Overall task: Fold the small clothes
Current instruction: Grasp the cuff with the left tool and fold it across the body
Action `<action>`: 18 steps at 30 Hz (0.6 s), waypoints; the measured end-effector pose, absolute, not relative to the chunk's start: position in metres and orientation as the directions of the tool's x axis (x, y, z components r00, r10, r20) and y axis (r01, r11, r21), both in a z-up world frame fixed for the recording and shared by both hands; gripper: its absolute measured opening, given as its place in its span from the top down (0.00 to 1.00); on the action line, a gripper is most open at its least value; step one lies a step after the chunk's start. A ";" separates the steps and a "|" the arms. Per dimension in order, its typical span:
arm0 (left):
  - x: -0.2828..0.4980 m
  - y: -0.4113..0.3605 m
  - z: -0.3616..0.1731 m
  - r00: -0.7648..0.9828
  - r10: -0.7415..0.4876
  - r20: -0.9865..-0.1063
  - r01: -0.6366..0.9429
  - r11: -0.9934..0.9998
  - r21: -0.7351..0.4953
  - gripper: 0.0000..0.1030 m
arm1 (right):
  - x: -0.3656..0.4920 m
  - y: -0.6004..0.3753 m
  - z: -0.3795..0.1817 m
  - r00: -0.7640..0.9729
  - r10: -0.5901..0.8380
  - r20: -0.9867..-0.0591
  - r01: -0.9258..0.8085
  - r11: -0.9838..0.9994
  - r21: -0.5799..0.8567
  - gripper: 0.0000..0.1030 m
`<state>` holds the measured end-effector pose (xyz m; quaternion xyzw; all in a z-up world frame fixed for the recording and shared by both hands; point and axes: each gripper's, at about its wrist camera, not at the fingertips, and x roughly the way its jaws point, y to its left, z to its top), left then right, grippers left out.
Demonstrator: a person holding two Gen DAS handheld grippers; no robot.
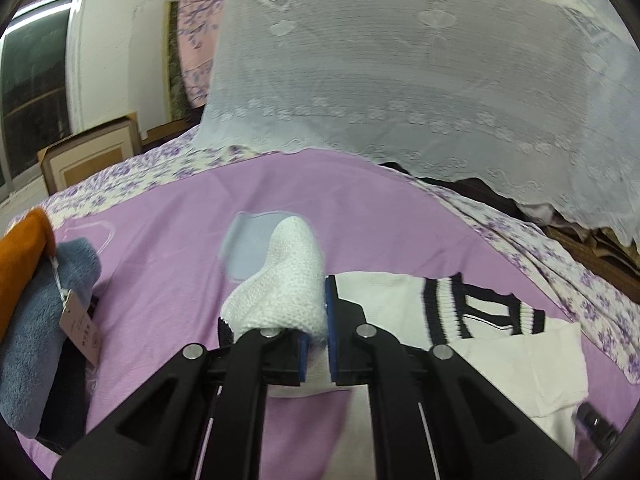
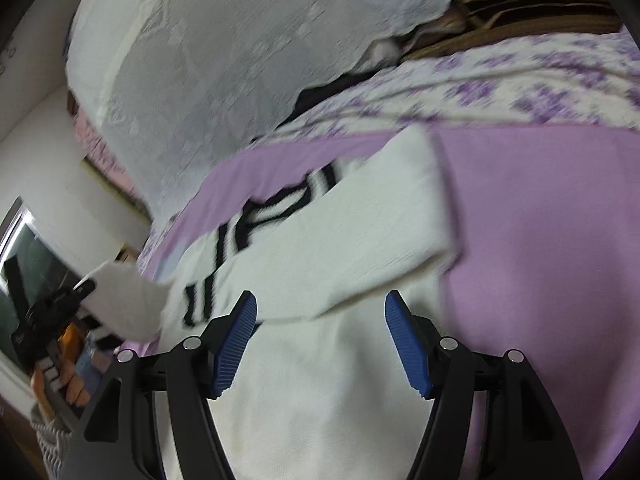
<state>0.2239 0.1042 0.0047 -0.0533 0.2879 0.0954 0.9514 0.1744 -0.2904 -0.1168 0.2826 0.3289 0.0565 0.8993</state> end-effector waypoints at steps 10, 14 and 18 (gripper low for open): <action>0.232 0.033 0.012 0.835 0.098 -0.541 -0.107 0.994 0.016 0.94 | 0.184 -0.333 -0.142 0.777 0.258 -0.574 0.209 0.754 0.623 0.35; 0.237 0.007 0.010 0.836 0.067 -0.544 -0.071 0.997 0.014 0.94 | 0.182 -0.333 -0.142 0.785 0.255 -0.565 0.209 0.749 0.629 0.35; 0.242 -0.024 0.003 0.830 0.030 -0.557 -0.031 0.999 0.007 0.94 | 0.181 -0.339 -0.142 0.795 0.245 -0.554 0.223 0.732 0.644 0.35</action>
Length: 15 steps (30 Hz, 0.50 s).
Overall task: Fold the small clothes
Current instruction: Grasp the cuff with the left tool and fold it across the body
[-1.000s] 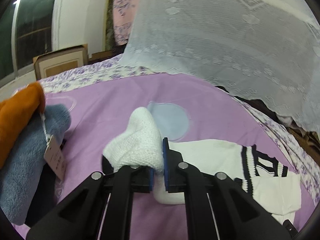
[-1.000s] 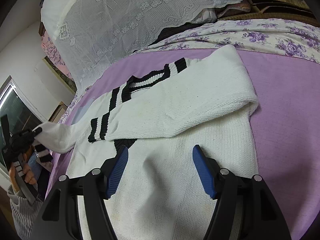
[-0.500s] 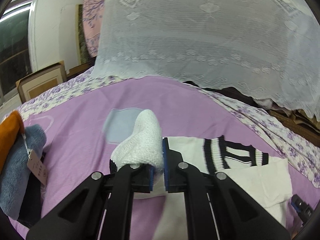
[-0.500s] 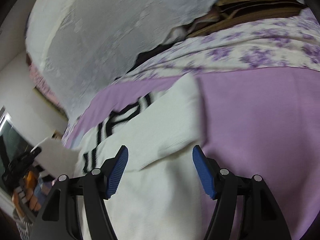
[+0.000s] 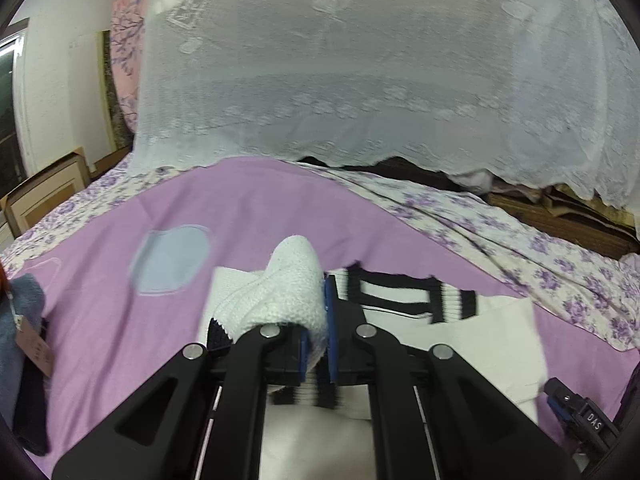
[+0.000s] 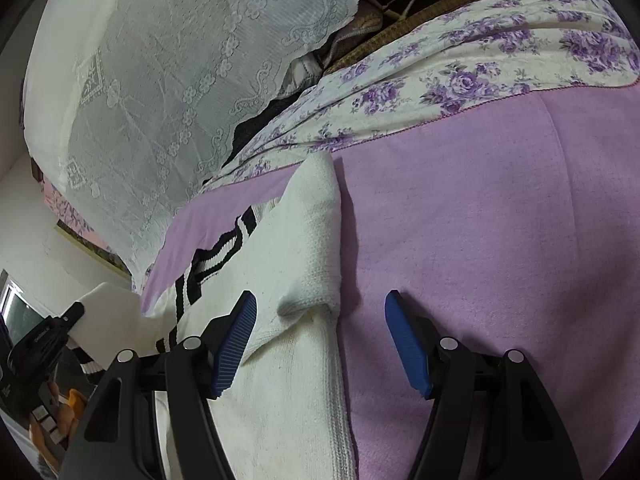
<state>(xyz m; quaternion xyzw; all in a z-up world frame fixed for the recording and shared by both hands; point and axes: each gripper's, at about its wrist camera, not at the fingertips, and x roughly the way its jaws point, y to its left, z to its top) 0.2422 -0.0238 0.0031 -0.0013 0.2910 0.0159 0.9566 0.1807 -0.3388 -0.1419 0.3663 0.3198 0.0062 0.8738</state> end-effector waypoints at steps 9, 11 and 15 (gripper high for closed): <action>0.250 -0.095 -0.035 0.797 -0.039 -0.602 0.060 0.998 0.014 0.94 | 0.178 -0.356 -0.145 0.816 0.216 -0.536 0.265 0.686 0.678 0.35; 0.250 -0.105 -0.045 0.786 -0.050 -0.616 0.073 0.997 0.012 0.94 | 0.178 -0.356 -0.145 0.816 0.214 -0.537 0.267 0.685 0.678 0.35; 0.253 -0.122 -0.069 0.761 -0.048 -0.647 0.097 0.994 0.042 0.92 | 0.179 -0.356 -0.145 0.816 0.211 -0.537 0.270 0.683 0.678 0.35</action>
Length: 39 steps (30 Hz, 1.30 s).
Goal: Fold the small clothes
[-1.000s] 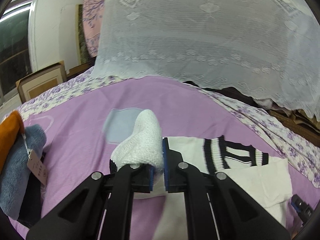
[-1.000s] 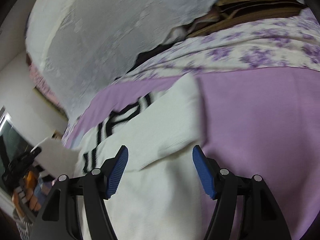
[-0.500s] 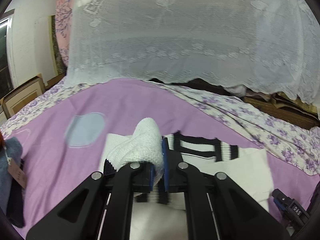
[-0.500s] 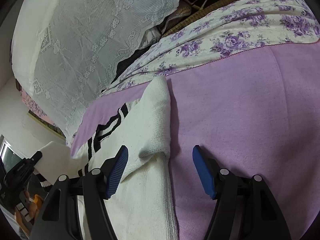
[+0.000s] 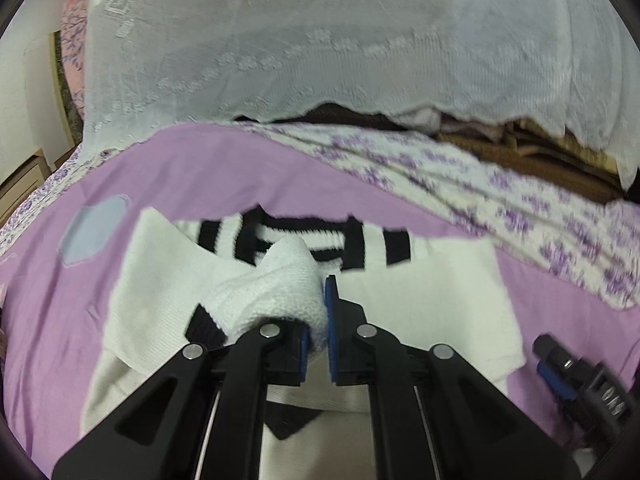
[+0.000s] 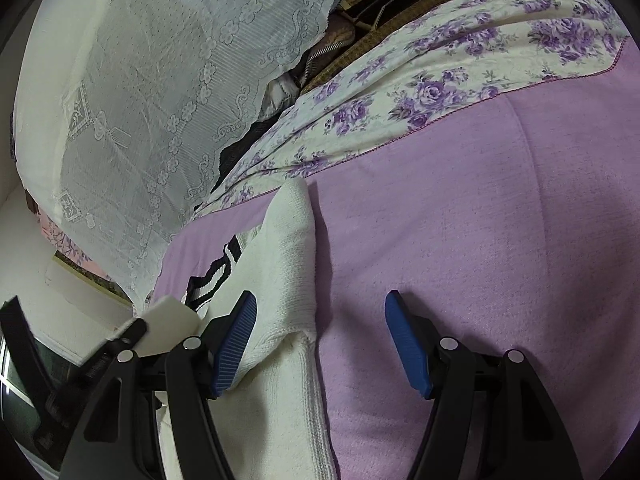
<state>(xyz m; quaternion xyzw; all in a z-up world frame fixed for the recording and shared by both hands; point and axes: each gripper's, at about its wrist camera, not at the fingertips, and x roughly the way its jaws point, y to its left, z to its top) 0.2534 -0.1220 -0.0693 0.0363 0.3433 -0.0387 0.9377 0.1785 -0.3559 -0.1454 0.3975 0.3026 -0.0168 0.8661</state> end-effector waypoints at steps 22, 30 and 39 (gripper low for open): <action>0.210 -0.139 -0.091 0.566 -0.192 -0.802 0.438 0.894 0.095 0.04 | 0.177 -0.359 -0.147 0.817 0.203 -0.539 0.283 0.674 0.682 0.35; 0.182 -0.065 -0.088 0.485 -0.316 -0.815 0.473 0.879 -0.059 0.04 | 0.179 -0.344 -0.138 0.811 0.212 -0.545 0.242 0.727 0.643 0.35; 0.230 0.054 -0.059 0.684 -0.117 -0.720 0.015 0.989 -0.147 0.04 | 0.168 -0.252 -0.094 0.827 0.255 -0.501 -0.079 0.935 0.346 0.34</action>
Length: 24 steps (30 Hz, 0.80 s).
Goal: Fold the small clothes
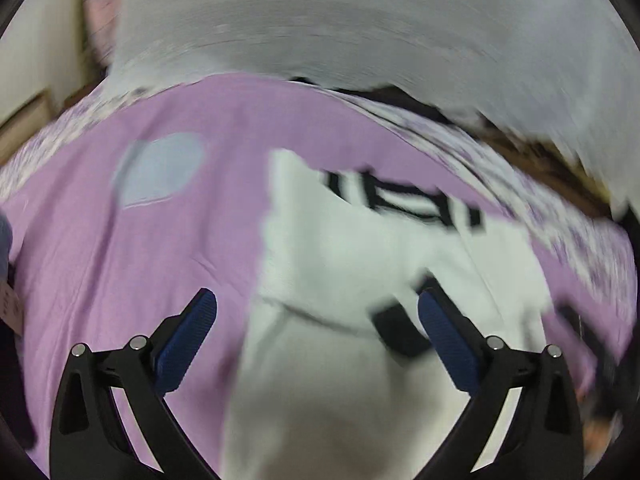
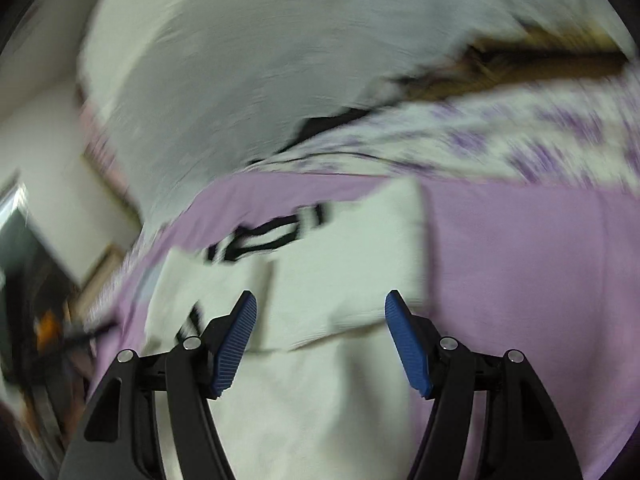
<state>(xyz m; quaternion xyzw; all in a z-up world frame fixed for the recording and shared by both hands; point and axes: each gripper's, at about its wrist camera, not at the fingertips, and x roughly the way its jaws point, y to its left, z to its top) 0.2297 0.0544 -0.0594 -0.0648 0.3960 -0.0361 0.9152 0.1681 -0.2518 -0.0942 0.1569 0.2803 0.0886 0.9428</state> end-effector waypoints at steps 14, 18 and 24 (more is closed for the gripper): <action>0.277 0.078 -0.123 0.590 0.065 -0.805 -0.117 0.993 -0.005 0.04 | 0.152 -0.076 -0.105 0.798 0.154 -0.582 -0.430 0.823 -0.372 0.35; 0.274 0.073 -0.124 0.597 0.085 -0.798 -0.116 0.993 0.019 0.04 | 0.156 -0.049 -0.113 0.815 0.108 -0.569 -0.448 0.740 -0.502 0.40; 0.276 0.077 -0.124 0.594 0.070 -0.802 -0.116 0.993 0.000 0.04 | 0.180 -0.051 -0.123 0.801 0.045 -0.596 -0.417 0.757 -0.503 0.74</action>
